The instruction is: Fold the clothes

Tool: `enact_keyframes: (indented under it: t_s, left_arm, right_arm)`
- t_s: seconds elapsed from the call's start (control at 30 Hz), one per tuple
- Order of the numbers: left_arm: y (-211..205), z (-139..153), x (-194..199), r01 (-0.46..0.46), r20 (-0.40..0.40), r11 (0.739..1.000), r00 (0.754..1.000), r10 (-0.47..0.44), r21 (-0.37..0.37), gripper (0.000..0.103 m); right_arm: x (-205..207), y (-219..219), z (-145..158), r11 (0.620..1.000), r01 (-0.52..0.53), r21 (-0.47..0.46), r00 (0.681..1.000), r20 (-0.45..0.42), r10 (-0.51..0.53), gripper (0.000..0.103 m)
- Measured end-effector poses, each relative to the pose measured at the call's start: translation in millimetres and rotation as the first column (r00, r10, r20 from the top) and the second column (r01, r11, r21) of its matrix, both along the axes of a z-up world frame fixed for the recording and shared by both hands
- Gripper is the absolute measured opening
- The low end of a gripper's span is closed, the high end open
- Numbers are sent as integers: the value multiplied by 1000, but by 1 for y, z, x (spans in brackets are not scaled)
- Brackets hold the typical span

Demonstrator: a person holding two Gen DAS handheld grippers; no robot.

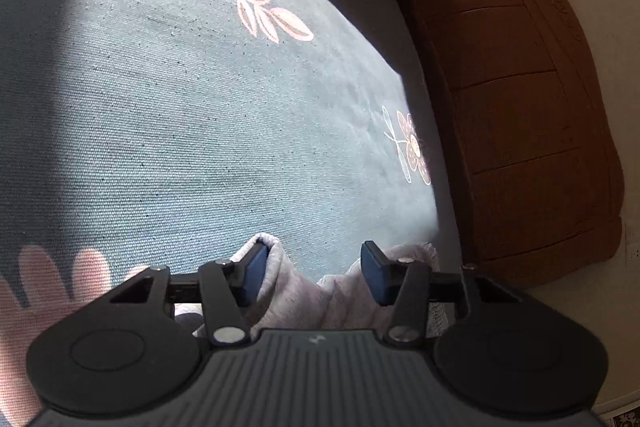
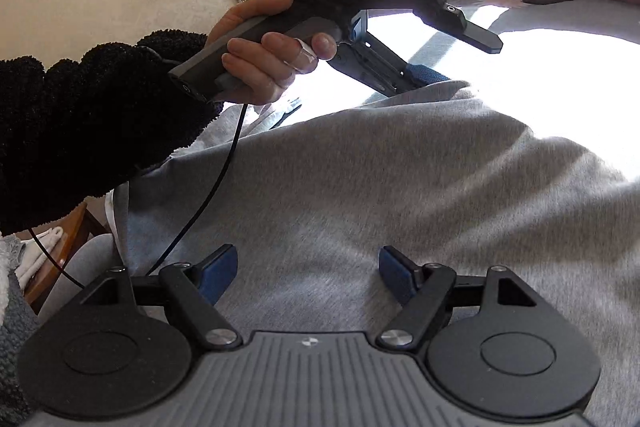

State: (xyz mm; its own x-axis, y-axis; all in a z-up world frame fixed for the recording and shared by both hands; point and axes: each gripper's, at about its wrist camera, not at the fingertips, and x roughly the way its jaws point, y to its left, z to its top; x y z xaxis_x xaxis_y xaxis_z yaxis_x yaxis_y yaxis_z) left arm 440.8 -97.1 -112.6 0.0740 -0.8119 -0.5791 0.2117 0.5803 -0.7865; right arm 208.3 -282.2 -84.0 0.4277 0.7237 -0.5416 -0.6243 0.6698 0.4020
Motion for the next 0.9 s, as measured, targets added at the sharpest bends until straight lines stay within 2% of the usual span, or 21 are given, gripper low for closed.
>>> enact_keyframes:
  t_s: [0.1, 0.2, 0.23, 0.3, 0.37, 0.43, 0.57, 0.63, 0.73, 0.8, 0.9]
  left_arm:
    - [8, -3, -10, -11, 20, 1000, 1000, 11, -16, 49]
    - [18, 4, -19, -30, 83, 999, 996, 33, -29, 46]
    - [18, 7, -21, -27, 114, 999, 993, 29, -16, 40]
    - [8, 10, -25, -6, 162, 998, 987, -3, 57, 14]
    - [-4, 11, -31, 14, 209, 988, 977, -46, 153, 4]
    - [-9, 15, -37, -17, 274, 973, 960, -47, 229, 3]
    - [-10, 21, -36, -90, 361, 964, 932, -7, 251, 0]
    - [-7, 17, -29, -112, 338, 963, 941, 23, 246, 0]
    - [4, 28, -29, -171, 365, 951, 929, 67, 260, 0]
    - [10, 42, -38, -197, 387, 951, 917, 93, 240, 0]
    - [7, 62, -69, -136, 419, 970, 907, 39, 204, 2]
  right_arm:
    - [-2, 0, 1, 1000, 4, -11, 1000, 6, -4, 81]
    - [-3, 1, 3, 1000, 15, -25, 1000, 12, -15, 81]
    - [-2, 1, 4, 999, 20, -26, 1000, 13, -20, 81]
    - [-2, 0, 4, 999, 34, -29, 999, 14, -34, 81]
    - [-1, -4, 5, 998, 51, -31, 999, 15, -51, 81]
    - [1, -11, 4, 997, 72, -31, 997, 14, -72, 81]
    - [3, -18, 7, 994, 109, -20, 994, 21, -109, 81]
    - [3, -22, 8, 992, 122, -6, 992, 24, -122, 81]
    - [0, -26, 10, 990, 138, 12, 990, 33, -138, 81]
    - [-2, -29, 13, 988, 150, 24, 988, 44, -151, 81]
    - [-4, -36, 17, 984, 173, 43, 983, 58, -175, 82]
